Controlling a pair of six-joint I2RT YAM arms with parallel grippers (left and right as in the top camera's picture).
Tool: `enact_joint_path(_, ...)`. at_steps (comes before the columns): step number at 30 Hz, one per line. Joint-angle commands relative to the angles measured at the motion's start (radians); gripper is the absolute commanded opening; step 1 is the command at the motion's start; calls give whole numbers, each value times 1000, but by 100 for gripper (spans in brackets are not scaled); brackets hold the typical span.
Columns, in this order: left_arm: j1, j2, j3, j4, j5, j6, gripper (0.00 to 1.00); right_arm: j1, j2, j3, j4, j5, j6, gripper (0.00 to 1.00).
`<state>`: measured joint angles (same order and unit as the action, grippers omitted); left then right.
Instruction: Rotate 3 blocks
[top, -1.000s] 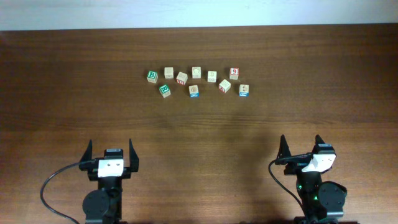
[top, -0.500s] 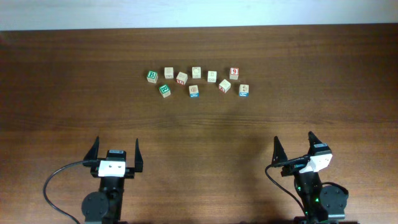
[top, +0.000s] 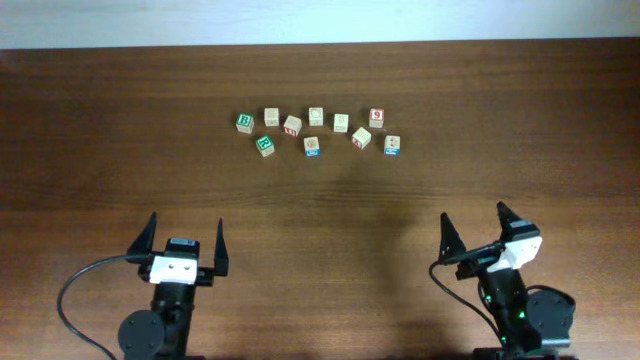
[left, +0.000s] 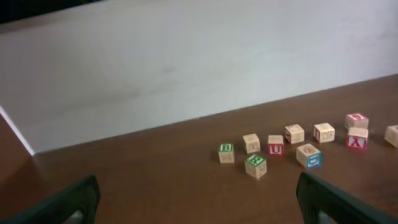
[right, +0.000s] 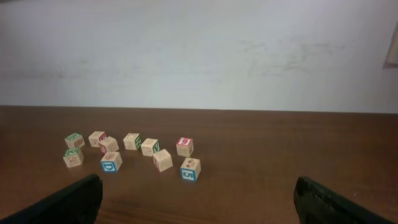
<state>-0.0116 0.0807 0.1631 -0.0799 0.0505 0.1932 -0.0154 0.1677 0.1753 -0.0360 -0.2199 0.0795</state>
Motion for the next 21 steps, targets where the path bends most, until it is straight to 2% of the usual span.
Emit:
enact_joint_path(1,2,21,61,-21,18,-10,99,-5,88,95,6,-25,6,98)
enact_joint_path(8,2,209,179,-47,51,-9,99,-5,362,317,-68,-129,6,98)
enact_joint_path(12,2,417,357,-150,67,-9,99,-5,510,447,-180,-144,6,98)
enact_joint_path(17,2,741,663,-353,138,-9,99,-5,705,647,-354,-143,4,98)
enact_joint_path(21,2,1035,971,-594,170,-9,99,-5,900,861,-548,-144,2,98)
